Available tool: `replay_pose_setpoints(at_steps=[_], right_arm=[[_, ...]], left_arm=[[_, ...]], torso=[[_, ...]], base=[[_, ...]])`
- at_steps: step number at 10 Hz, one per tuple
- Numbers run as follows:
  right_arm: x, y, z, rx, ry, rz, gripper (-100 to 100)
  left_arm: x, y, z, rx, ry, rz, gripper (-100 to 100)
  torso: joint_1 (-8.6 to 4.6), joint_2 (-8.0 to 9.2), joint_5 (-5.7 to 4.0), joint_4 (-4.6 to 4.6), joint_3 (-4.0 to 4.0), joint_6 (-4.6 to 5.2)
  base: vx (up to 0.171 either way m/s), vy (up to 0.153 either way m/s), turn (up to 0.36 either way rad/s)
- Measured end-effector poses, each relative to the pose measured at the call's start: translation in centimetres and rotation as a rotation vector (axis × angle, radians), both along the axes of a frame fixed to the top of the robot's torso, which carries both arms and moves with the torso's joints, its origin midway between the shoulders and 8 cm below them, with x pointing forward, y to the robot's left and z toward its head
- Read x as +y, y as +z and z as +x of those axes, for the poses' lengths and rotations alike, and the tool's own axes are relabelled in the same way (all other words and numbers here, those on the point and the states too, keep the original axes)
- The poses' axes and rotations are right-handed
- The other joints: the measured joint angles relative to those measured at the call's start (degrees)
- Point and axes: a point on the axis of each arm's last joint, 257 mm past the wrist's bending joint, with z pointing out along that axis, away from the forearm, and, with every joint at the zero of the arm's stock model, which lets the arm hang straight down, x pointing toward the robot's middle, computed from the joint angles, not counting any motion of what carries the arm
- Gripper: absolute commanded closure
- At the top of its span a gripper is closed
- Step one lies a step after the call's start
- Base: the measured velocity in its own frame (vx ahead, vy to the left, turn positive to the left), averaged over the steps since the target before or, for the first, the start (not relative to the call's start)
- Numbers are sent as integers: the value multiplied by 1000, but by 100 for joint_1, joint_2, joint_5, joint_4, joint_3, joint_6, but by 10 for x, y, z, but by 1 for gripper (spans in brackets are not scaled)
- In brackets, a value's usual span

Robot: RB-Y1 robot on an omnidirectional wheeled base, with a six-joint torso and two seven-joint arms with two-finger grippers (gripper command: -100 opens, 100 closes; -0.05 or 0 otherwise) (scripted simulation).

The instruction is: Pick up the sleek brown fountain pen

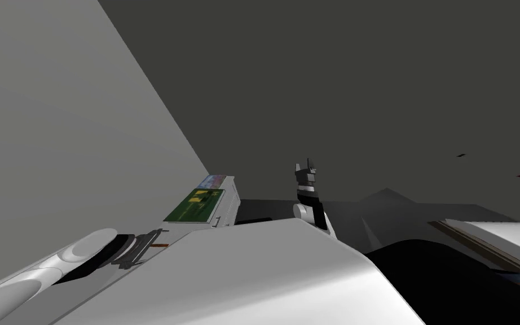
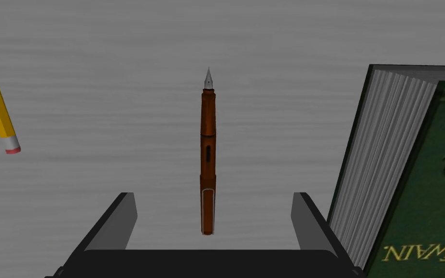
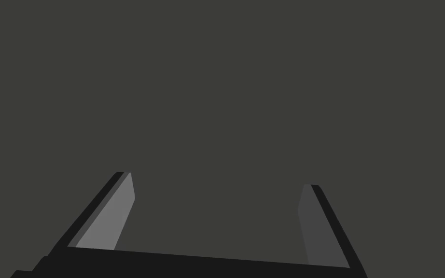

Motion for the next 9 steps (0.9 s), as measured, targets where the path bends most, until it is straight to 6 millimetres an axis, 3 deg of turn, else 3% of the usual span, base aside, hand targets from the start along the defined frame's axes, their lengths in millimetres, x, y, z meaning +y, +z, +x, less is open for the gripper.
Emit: replay_pose_setpoints(at_steps=[2,3,4,9], right_arm=[[0,0,0,0,0,0,0],[0,0,0,0,0,0,0],[0,0,0,0,0,0,0],[0,0,0,0,0,0,0]], left_arm=[[10,-2,-16,37,4,18,-100],[10,-2,-17,39,4,19,0],[10,-2,-17,39,4,19,-100],[6,-10,-25,35,42,2,-100]], torso=[[-5,1,-1,0,0,1],[-9,3,-1,0,1,-2],[-13,4,-2,1,2,-2],[-5,35,0,8,21,-2]], base=[[8,18,-81],[0,0,0],[-57,13,-390],[-69,21,-114]])
